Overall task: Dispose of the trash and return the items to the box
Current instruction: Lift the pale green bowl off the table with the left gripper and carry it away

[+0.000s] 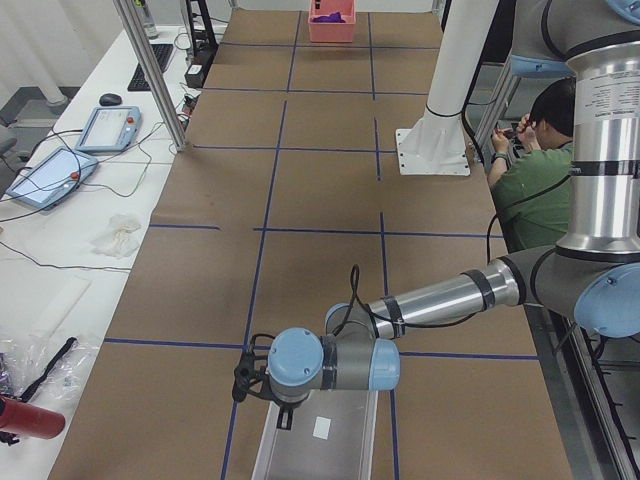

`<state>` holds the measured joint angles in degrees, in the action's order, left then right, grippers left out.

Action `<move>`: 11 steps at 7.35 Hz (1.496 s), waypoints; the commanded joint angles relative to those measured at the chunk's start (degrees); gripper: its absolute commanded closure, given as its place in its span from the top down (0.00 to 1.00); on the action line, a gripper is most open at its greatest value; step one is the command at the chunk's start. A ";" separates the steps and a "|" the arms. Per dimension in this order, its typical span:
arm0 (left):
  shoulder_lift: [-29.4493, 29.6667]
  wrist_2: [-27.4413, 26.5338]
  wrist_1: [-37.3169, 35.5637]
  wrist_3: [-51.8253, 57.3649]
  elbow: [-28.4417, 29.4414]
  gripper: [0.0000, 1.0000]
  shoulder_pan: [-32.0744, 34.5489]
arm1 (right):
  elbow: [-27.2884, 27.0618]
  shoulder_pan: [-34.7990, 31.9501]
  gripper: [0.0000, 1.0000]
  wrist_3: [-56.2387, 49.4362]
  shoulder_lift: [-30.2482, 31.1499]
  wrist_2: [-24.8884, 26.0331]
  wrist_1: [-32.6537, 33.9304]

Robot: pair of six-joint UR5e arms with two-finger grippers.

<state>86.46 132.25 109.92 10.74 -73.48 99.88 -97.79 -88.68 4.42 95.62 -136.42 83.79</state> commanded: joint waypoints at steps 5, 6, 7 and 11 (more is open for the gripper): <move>0.11 -7.01 3.81 0.86 6.25 1.00 4.27 | -0.65 0.00 1.00 1.03 0.00 -0.17 -0.38; 0.20 -7.01 3.38 0.69 2.50 1.00 4.27 | -0.65 0.00 1.00 1.03 0.00 -0.17 -0.39; 0.20 -7.01 2.94 -0.70 -4.76 1.00 4.27 | -0.73 0.00 1.00 0.94 -0.08 -0.17 -0.47; 0.82 2.11 1.09 -13.44 -20.44 1.00 -4.28 | -1.17 0.00 1.00 0.67 -0.35 0.18 -0.47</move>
<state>87.20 130.93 110.66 0.34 -89.72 100.71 -98.93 -88.64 5.09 95.41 -136.31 83.28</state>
